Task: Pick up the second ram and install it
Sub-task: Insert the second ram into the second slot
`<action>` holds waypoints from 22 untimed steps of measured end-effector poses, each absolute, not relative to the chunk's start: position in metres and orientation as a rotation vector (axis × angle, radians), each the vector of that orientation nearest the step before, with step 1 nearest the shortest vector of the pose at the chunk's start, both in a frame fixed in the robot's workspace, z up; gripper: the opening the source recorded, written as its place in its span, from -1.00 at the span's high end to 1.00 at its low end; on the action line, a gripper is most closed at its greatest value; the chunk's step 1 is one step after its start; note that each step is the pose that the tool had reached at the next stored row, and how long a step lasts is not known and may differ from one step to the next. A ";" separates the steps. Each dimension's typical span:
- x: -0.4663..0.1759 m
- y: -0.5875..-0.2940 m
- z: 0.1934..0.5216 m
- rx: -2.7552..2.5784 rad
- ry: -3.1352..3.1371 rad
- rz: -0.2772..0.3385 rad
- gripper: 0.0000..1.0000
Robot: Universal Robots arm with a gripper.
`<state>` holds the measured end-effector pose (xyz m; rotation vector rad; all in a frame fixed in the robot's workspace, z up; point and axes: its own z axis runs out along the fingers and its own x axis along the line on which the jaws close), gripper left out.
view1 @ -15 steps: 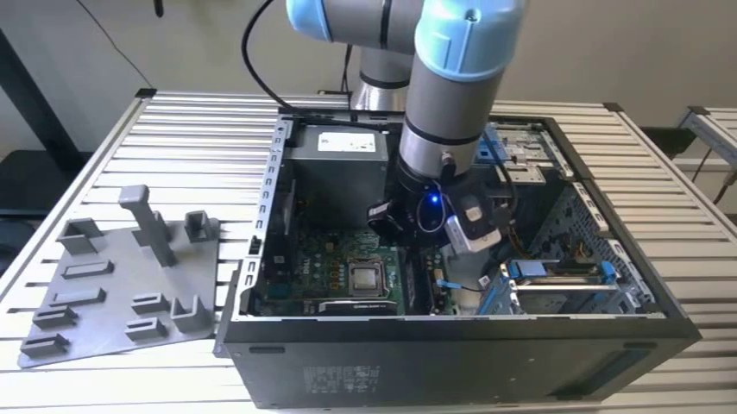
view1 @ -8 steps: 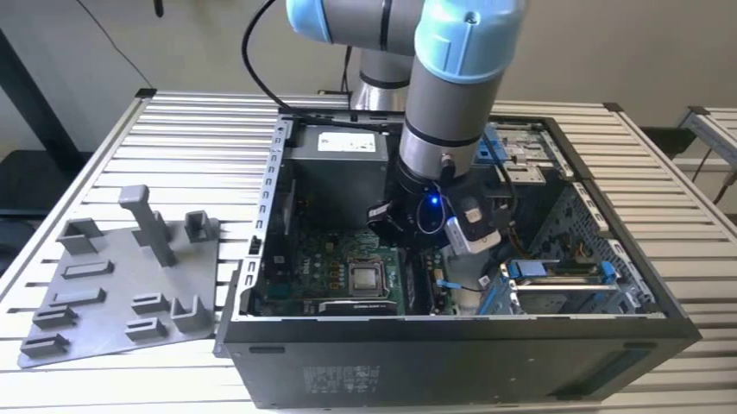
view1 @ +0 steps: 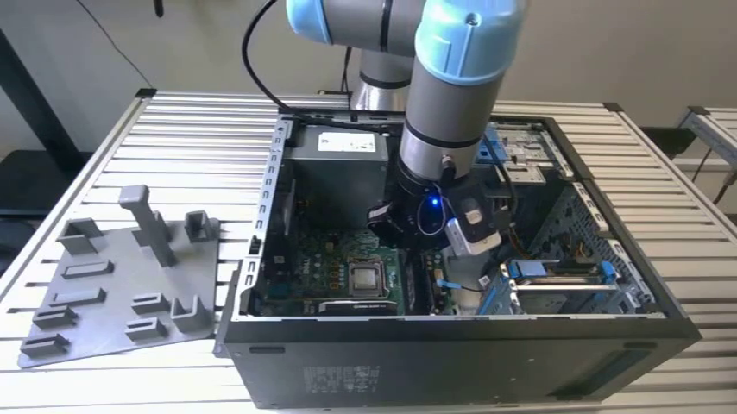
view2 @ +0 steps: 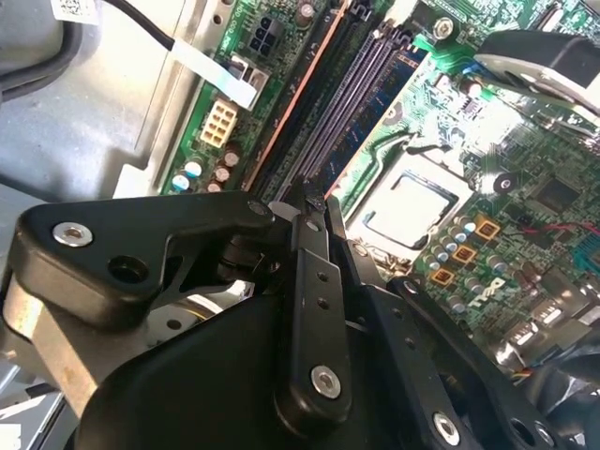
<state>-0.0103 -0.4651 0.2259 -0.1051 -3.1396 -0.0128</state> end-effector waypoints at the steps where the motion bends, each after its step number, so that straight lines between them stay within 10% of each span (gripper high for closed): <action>1: -0.010 -0.465 0.226 -0.105 -3.140 -0.013 0.72; 22: -0.010 -0.465 0.222 -0.105 -3.140 -0.013 0.72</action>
